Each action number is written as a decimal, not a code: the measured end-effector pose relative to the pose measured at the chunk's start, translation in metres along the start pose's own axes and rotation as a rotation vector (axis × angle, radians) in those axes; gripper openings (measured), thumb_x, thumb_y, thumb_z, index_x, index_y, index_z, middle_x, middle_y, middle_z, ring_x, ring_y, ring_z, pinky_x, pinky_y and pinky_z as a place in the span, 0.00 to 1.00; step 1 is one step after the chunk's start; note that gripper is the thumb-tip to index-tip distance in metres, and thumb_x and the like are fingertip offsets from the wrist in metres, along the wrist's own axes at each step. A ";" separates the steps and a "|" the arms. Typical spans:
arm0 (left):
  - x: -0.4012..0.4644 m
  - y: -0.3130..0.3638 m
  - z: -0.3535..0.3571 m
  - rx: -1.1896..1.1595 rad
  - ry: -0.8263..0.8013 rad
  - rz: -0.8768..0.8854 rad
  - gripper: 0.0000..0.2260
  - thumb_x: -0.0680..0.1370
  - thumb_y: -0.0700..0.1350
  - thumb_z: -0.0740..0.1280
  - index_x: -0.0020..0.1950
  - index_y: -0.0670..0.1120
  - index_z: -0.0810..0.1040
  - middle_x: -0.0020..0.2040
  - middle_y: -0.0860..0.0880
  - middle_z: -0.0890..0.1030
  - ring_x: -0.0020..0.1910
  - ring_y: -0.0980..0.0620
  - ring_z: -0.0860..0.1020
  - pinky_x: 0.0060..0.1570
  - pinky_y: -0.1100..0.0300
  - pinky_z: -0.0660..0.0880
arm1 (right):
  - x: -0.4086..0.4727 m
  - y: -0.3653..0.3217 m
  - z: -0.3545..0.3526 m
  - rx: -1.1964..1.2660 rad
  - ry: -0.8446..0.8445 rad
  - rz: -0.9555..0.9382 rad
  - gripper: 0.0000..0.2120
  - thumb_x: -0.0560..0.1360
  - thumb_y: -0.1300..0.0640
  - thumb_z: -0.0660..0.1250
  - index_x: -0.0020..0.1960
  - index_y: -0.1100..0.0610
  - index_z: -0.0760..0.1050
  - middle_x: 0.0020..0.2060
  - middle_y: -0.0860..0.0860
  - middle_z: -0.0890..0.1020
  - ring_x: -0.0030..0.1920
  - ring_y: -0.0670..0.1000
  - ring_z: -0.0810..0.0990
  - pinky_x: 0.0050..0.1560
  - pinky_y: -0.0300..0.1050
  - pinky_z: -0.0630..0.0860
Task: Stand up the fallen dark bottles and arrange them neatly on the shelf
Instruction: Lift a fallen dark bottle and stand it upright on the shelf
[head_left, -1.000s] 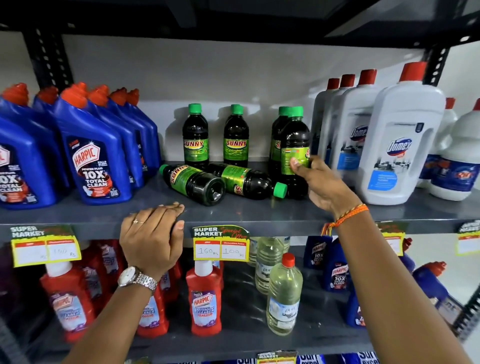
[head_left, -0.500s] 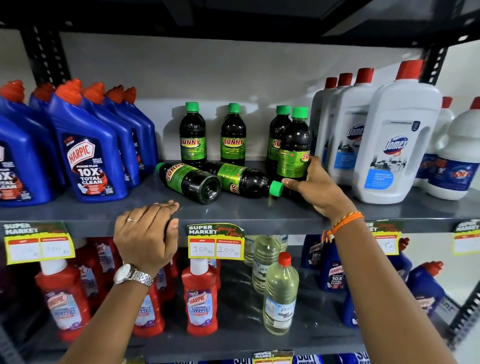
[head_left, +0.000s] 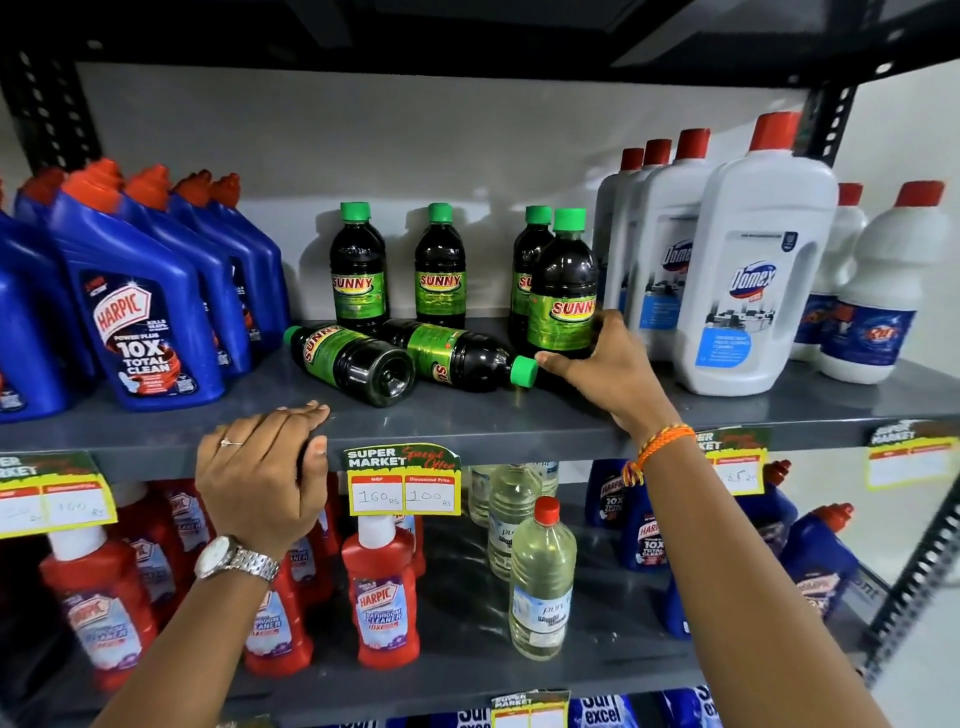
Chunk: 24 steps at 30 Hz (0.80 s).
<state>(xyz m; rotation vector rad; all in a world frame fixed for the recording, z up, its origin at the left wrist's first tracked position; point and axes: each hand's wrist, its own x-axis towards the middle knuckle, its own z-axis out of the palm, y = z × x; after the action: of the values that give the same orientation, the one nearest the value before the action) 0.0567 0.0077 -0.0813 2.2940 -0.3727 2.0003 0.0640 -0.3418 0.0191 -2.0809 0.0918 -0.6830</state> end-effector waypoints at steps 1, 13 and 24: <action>0.000 0.000 0.000 0.001 -0.004 -0.004 0.20 0.83 0.51 0.55 0.51 0.45 0.85 0.46 0.46 0.87 0.44 0.42 0.83 0.45 0.49 0.69 | 0.000 -0.001 -0.001 0.025 -0.011 0.025 0.34 0.62 0.48 0.81 0.62 0.57 0.71 0.56 0.51 0.83 0.55 0.51 0.81 0.60 0.50 0.79; 0.000 0.004 -0.005 -0.037 -0.037 -0.039 0.19 0.83 0.51 0.56 0.52 0.45 0.86 0.48 0.46 0.88 0.47 0.42 0.83 0.49 0.48 0.70 | -0.022 -0.016 -0.009 -0.072 0.079 0.054 0.35 0.67 0.39 0.75 0.64 0.59 0.70 0.59 0.55 0.80 0.61 0.56 0.78 0.62 0.52 0.76; 0.000 0.005 -0.007 -0.077 -0.056 -0.083 0.19 0.84 0.51 0.56 0.54 0.47 0.86 0.51 0.49 0.88 0.50 0.45 0.83 0.53 0.48 0.70 | -0.057 -0.038 0.030 -0.275 0.024 -0.168 0.21 0.74 0.46 0.71 0.60 0.59 0.77 0.51 0.57 0.84 0.54 0.59 0.79 0.47 0.44 0.71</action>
<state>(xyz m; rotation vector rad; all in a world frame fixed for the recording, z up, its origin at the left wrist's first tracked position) 0.0490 0.0039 -0.0810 2.2838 -0.3456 1.8534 0.0235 -0.2786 0.0114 -2.3630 0.0253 -0.8360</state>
